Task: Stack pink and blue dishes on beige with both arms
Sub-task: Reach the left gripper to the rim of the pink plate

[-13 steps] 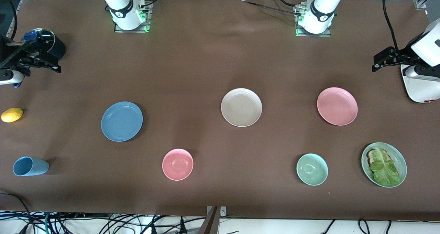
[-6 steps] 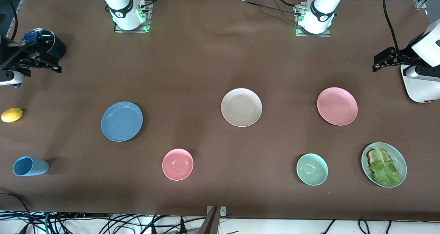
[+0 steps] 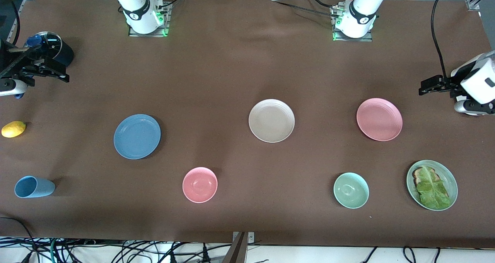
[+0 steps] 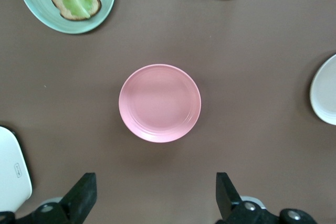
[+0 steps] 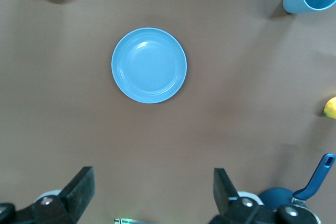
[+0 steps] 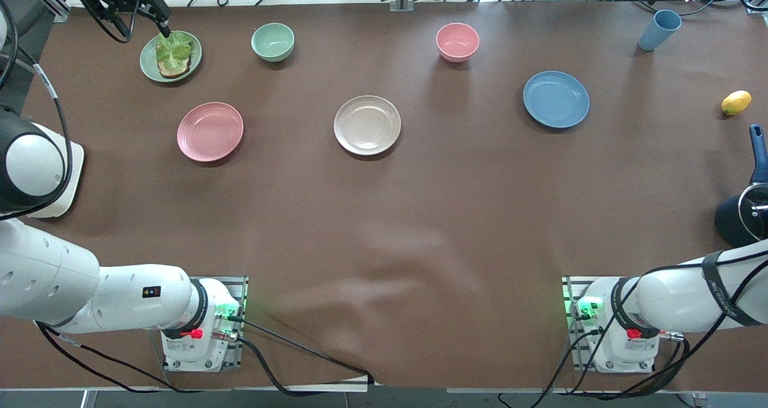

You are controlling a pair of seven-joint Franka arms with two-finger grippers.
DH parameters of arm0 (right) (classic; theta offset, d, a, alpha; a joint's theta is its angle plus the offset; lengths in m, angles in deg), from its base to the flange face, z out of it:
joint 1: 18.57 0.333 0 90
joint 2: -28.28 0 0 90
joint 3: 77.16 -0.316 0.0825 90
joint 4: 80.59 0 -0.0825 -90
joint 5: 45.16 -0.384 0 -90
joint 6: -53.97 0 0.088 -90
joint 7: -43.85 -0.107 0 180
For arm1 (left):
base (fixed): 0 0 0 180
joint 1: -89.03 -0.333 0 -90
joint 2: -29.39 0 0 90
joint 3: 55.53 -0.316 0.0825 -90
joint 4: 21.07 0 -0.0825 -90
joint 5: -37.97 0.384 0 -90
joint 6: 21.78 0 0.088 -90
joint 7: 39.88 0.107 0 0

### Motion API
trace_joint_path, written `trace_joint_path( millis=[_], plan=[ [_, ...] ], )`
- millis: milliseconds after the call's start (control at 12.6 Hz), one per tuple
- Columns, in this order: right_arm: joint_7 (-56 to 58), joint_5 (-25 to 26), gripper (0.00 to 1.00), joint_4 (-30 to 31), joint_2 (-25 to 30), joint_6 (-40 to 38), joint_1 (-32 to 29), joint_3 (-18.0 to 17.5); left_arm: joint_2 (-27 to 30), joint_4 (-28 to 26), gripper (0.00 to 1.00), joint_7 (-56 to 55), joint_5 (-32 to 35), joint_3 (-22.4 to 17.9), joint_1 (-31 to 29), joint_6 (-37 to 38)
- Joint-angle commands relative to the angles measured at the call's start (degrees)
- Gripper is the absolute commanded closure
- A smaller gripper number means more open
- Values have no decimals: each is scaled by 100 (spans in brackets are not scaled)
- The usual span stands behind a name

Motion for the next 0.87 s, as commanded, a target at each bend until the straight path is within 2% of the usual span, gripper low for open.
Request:
trace_joint_path(
  millis=[0, 238, 554, 792],
  plan=[
    [-12, -67, 0, -129, -3, 91, -19, -17, -549, 375, 0, 51, 128, 45, -111, 95],
    [32, -76, 0, -129, -21, 189, -72, 9, -1251, 384, 0, 60, 224, 37, -338, 95],
    [-46, -32, 0, -164, -21, 198, -19, -17, -1718, 200, 0, 148, 277, 45, -726, -150],
    [-46, -146, 0, -155, -64, 347, -63, 9, -1509, -598, 0, 331, 391, 46, -779, -887]
  ],
)
